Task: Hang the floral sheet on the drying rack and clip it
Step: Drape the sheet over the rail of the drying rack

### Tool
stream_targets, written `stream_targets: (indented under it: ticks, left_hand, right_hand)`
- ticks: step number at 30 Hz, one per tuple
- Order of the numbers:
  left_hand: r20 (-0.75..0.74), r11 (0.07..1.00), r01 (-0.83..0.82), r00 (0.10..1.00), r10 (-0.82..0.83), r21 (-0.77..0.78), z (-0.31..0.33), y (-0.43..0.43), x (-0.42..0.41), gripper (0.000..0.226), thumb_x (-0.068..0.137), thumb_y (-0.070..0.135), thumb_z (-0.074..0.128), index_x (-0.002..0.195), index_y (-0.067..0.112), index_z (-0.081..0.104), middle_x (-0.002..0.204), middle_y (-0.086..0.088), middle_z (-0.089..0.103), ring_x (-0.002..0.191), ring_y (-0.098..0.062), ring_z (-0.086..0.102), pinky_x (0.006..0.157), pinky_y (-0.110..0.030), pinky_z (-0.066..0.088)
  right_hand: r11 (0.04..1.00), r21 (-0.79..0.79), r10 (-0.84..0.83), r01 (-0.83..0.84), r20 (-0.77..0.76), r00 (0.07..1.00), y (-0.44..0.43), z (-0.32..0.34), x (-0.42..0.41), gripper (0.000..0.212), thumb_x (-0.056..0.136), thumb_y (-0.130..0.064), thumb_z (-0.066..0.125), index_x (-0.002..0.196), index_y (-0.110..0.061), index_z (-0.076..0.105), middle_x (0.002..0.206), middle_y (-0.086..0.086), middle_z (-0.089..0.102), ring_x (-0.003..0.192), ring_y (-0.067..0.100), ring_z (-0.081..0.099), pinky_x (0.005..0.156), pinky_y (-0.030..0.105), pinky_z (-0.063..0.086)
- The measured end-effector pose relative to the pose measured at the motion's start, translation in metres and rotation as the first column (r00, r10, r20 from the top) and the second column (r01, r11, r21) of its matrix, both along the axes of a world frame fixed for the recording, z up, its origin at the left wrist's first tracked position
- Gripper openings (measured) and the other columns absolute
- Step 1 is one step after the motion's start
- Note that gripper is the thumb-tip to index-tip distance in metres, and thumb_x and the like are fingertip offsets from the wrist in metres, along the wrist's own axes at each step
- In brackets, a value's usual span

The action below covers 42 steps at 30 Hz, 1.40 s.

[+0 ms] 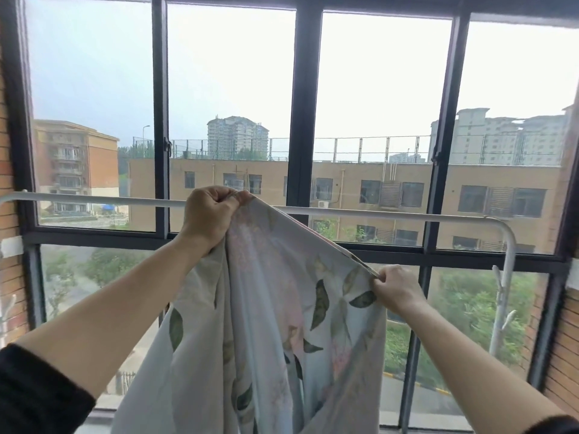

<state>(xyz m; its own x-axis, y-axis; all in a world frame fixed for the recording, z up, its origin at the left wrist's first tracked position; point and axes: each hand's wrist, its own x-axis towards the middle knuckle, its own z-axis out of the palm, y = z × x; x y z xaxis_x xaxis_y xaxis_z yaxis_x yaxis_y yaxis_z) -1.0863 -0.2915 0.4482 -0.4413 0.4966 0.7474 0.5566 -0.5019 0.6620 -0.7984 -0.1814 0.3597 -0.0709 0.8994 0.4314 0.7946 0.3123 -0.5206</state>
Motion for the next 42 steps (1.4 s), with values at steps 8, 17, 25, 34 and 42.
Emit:
stream_targets:
  ticks: [8,17,25,34,42]
  left_hand:
    - [-0.201,0.936,-0.310,0.940,0.275,-0.169,-0.010,0.006,-0.032,0.036,0.090,0.026,0.062,0.069,-0.003,0.065,0.072,-0.019,0.067,0.074,-0.035,0.062,0.060,-0.033,0.042]
    - [-0.268,0.978,-0.027,0.963,-0.030,-0.205,-0.028,-0.003,0.011,0.073,0.073,0.065,0.063,0.122,0.010,0.061,0.125,-0.005,0.062,0.117,-0.017,0.057,0.101,-0.035,0.043]
    - [-0.077,0.829,0.480,0.851,-0.519,-0.286,-0.036,-0.006,0.056,0.026,0.084,0.039,0.063,0.084,0.015,0.072,0.072,0.008,0.066,0.065,-0.006,0.058,0.064,-0.024,0.045]
    - [0.019,0.960,0.262,0.965,-0.261,-0.098,-0.015,-0.008,0.043,0.018,0.083,0.026,0.070,0.073,0.011,0.073,0.070,-0.005,0.067,0.063,-0.014,0.058,0.064,-0.026,0.050]
    - [0.011,0.991,0.103,0.995,-0.102,-0.085,-0.019,0.003,0.018,0.019,0.082,0.026,0.071,0.065,0.018,0.072,0.064,-0.003,0.067,0.059,-0.008,0.058,0.062,-0.022,0.050]
  right_hand:
    - [0.964,0.204,0.257,-0.171,-0.544,0.799,-0.025,0.057,-0.008,0.040,0.092,-0.014,0.042,0.055,-0.020,0.026,0.052,-0.002,0.026,0.049,0.013,0.021,0.050,0.030,0.019]
    - [0.849,0.306,0.521,-0.432,-0.342,0.782,-0.051,0.084,-0.036,0.033,0.092,-0.015,0.043,0.060,-0.018,0.038,0.054,-0.002,0.034,0.050,0.015,0.030,0.046,0.026,0.024]
    - [0.778,0.344,0.617,-0.525,-0.264,0.741,-0.074,0.094,-0.065,0.025,0.083,-0.019,0.045,0.059,-0.019,0.053,0.047,-0.013,0.045,0.045,0.004,0.038,0.043,0.020,0.031]
    - [0.867,0.179,0.451,-0.464,0.113,0.885,-0.050,0.053,-0.039,0.013,0.081,-0.008,0.049,0.072,-0.015,0.055,0.069,0.003,0.059,0.061,0.016,0.052,0.053,0.031,0.043]
    - [0.983,-0.001,0.185,-0.186,0.102,0.977,-0.019,0.011,0.004,0.030,0.073,-0.002,0.049,0.049,-0.015,0.037,0.053,0.000,0.043,0.052,0.014,0.039,0.047,0.025,0.028]
